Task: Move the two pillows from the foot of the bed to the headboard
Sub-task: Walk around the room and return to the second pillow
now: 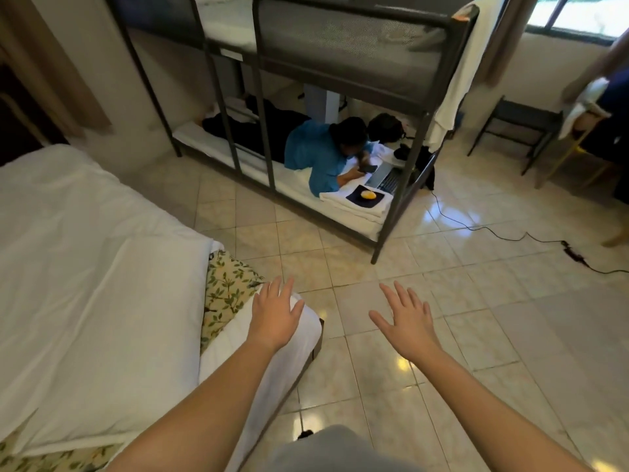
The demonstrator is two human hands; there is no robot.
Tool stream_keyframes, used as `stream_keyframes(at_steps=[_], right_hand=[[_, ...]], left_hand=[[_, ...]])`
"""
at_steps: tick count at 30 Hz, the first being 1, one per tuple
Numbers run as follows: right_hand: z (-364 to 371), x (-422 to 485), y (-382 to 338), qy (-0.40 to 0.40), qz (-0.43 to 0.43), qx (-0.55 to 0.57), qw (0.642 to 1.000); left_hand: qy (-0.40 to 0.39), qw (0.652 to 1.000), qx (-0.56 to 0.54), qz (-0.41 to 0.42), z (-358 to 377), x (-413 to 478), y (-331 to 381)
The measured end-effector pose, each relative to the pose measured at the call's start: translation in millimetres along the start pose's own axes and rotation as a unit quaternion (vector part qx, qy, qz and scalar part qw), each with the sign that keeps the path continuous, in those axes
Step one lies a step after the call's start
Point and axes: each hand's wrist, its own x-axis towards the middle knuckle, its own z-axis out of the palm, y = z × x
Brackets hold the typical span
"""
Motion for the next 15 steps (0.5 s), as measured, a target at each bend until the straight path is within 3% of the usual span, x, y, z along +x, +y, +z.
stream_keyframes(at_steps=[8,15], right_hand=[[-15.7,156.1,-10.9,-0.009,-0.053,0.007,0.999],[-31.3,308.0,-10.8,-0.037,-0.189,-0.032,0.981]], left_hand=[[0.015,0.998,-0.019,-0.050,-8.0,115.0,1.9],[0.067,0.981,-0.033,-0.178,7.9,198.4,14.2]])
